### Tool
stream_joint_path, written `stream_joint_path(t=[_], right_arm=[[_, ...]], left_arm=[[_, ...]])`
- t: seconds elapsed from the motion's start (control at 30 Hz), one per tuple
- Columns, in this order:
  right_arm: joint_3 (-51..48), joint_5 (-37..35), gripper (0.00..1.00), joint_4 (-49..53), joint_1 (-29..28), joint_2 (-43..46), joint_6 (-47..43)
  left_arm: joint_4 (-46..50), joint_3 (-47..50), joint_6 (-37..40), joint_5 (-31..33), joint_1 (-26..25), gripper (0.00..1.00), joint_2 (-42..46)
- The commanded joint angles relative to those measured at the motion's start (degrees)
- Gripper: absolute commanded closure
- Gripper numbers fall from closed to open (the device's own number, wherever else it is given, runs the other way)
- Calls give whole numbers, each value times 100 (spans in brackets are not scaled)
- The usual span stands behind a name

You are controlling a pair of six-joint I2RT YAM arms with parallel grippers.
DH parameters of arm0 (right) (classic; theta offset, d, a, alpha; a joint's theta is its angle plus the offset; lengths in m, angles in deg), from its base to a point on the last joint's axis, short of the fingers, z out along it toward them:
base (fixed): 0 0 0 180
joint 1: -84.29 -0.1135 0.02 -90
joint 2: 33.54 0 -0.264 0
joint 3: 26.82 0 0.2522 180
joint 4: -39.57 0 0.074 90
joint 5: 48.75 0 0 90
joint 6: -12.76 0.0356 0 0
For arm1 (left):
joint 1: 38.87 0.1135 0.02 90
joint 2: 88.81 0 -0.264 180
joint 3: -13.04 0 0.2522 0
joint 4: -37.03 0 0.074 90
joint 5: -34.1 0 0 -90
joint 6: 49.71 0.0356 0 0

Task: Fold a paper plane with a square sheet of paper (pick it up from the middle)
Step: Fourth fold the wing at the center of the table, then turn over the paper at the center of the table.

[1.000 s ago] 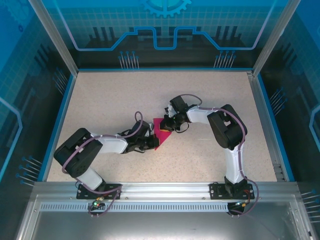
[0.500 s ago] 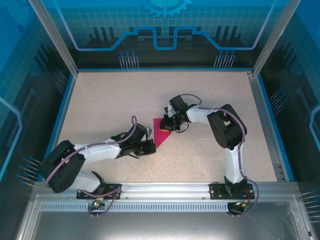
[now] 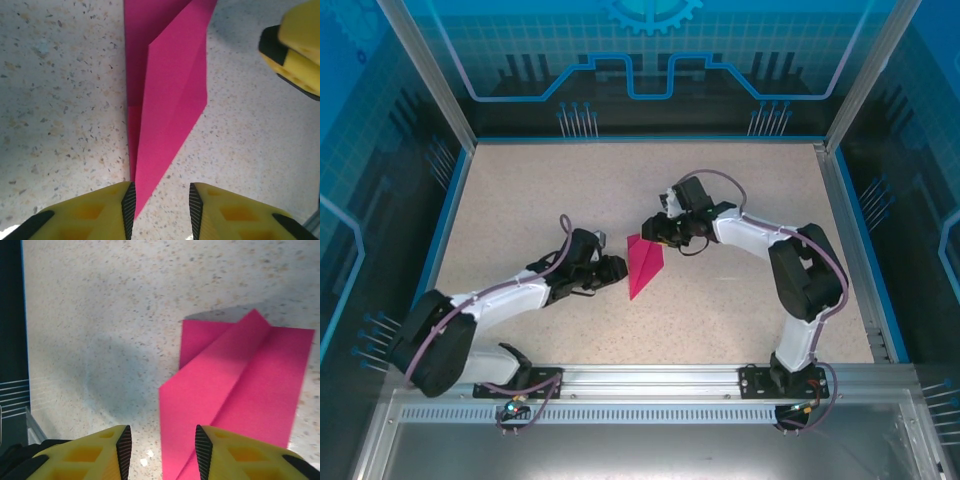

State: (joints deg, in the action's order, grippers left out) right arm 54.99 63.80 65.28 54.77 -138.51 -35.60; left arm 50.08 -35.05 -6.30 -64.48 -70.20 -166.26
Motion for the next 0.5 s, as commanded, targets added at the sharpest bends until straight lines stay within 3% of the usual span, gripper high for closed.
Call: stream_joint_path(t=[0.0,0.47], right_arm=[[-198,-184,59,62,76,-199,137],[304,181,64,2,-17,-990,58]], left_arm=[[-406,-244,-159,-29,34,62,-372],[-352,-592,-241,25,194,63,-1299]])
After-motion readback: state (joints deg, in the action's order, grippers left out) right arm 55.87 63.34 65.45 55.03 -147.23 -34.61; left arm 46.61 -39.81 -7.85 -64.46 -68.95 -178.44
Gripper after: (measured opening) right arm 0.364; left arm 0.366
